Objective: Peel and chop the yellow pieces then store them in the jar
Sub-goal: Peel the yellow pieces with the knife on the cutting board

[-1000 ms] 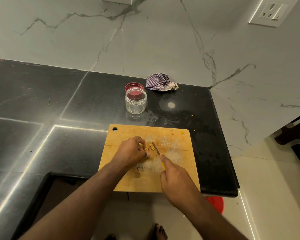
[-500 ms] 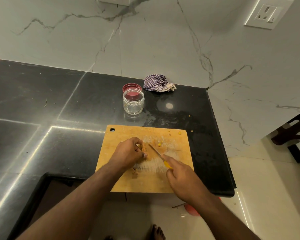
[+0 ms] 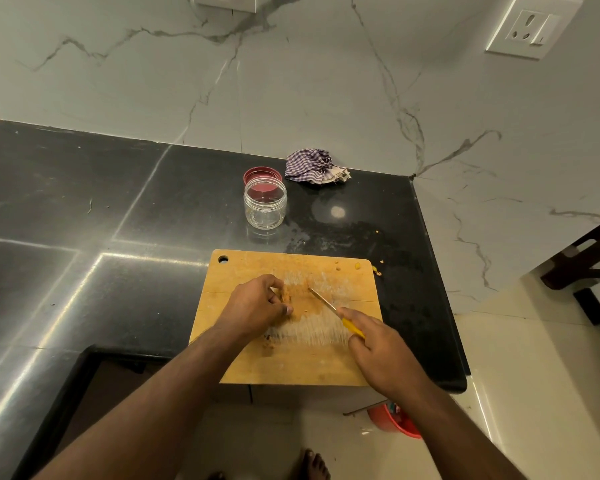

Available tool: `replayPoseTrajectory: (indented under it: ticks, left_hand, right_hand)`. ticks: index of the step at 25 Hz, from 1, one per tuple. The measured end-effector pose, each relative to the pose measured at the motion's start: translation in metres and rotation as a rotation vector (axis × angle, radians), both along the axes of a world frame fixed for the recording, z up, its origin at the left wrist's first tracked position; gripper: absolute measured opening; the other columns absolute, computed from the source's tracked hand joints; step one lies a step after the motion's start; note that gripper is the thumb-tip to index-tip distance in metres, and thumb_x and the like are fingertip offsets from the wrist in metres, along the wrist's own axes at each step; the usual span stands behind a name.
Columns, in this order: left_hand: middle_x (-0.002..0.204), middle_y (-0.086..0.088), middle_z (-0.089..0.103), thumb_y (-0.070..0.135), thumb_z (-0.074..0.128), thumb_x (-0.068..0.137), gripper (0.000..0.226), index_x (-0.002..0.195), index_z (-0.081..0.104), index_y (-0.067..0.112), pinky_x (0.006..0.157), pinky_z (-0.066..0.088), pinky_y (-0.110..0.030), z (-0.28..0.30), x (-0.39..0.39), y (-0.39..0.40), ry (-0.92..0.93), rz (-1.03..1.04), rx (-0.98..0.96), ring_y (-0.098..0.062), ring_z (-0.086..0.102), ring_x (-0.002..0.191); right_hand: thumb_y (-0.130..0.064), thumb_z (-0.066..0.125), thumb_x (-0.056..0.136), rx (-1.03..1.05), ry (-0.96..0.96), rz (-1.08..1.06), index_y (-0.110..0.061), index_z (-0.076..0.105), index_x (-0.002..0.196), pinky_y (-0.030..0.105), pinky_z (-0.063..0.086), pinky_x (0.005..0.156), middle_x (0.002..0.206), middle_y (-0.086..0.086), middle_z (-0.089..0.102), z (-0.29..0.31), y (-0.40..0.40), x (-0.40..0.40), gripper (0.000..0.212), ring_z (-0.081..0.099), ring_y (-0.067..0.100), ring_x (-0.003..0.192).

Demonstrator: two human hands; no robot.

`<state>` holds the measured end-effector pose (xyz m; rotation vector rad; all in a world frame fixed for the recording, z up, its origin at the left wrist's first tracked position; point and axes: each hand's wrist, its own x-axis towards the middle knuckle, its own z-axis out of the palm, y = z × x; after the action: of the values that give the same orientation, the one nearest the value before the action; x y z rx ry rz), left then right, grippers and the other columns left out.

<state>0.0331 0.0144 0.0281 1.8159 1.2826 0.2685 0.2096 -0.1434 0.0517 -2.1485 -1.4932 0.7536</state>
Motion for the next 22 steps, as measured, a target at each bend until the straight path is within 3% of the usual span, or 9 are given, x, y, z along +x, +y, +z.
replayPoseTrajectory:
  ticks: [3, 6, 9, 11, 14, 18, 22]
  left_hand:
    - [0.082, 0.004, 0.069, 0.024, 0.074, 0.087, 0.049, 0.133, 0.058, 0.023, 0.055, 0.046, -0.019, -0.001, -0.001, -0.001, 0.0, -0.015, 0.008, -0.012, 0.066, 0.075]
    - [0.095, 0.001, 0.063, 0.021, 0.062, 0.094, 0.041, 0.134, 0.059, 0.029, 0.057, 0.043, -0.018, 0.002, -0.002, 0.002, 0.02, -0.06, 0.111, -0.01, 0.058, 0.077]
    - [0.118, 0.0, 0.054, 0.03, 0.062, 0.095, 0.04, 0.135, 0.057, 0.032, 0.073, 0.043, -0.02, 0.004, -0.004, 0.008, 0.046, -0.069, 0.161, -0.007, 0.051, 0.092]
    - [0.122, 0.002, 0.054, 0.033, 0.068, 0.091, 0.045, 0.134, 0.055, 0.028, 0.078, 0.045, -0.022, 0.002, -0.004, 0.007, 0.052, -0.064, 0.146, -0.009, 0.052, 0.097]
    - [0.117, 0.006, 0.056, 0.034, 0.07, 0.089, 0.038, 0.125, 0.062, 0.025, 0.081, 0.05, -0.024, -0.004, 0.0, 0.002, 0.091, -0.058, 0.192, -0.009, 0.056, 0.098]
    - [0.112, 0.005, 0.061, 0.029, 0.066, 0.092, 0.029, 0.121, 0.066, 0.023, 0.075, 0.046, -0.022, -0.002, 0.001, 0.008, 0.1, -0.025, 0.234, -0.008, 0.055, 0.093]
    - [0.1, 0.005, 0.064, 0.038, 0.071, 0.089, 0.049, 0.133, 0.056, 0.026, 0.062, 0.045, -0.02, 0.001, -0.001, 0.012, 0.086, -0.034, 0.116, -0.01, 0.06, 0.086]
  right_hand:
    - [-0.023, 0.048, 0.1, 0.007, 0.121, -0.009, -0.041, 0.047, 0.14, 0.023, 0.048, 0.093, 0.13, -0.02, 0.048, -0.001, -0.003, -0.007, 0.044, 0.051, 0.001, 0.112]
    - [-0.021, 0.051, 0.098, 0.013, 0.275, -0.087, -0.043, 0.051, 0.136, 0.023, 0.048, 0.089, 0.126, -0.024, 0.052, -0.005, -0.005, -0.014, 0.044, 0.052, -0.002, 0.11]
    - [-0.018, 0.053, 0.096, 0.042, 0.43, -0.223, -0.048, 0.055, 0.127, 0.021, 0.046, 0.067, 0.109, -0.013, 0.064, -0.009, -0.004, -0.02, 0.043, 0.058, 0.0, 0.08]
    - [-0.015, 0.052, 0.097, 0.06, 0.559, -0.334, -0.048, 0.058, 0.12, 0.024, 0.042, 0.052, 0.093, -0.003, 0.066, -0.009, -0.004, -0.024, 0.04, 0.05, 0.003, 0.057]
    - [-0.013, 0.049, 0.099, 0.072, 0.657, -0.406, -0.042, 0.058, 0.124, 0.026, 0.04, 0.044, 0.097, 0.002, 0.066, -0.007, -0.006, -0.027, 0.039, 0.045, 0.011, 0.05]
    - [-0.015, 0.048, 0.101, 0.086, 0.638, -0.36, -0.043, 0.053, 0.128, 0.027, 0.045, 0.048, 0.11, -0.009, 0.062, -0.006, -0.006, -0.031, 0.04, 0.049, 0.012, 0.052]
    - [-0.018, 0.049, 0.101, 0.065, 0.629, -0.356, -0.042, 0.05, 0.134, 0.028, 0.047, 0.051, 0.106, -0.008, 0.062, -0.01, -0.005, -0.032, 0.041, 0.05, 0.013, 0.055]
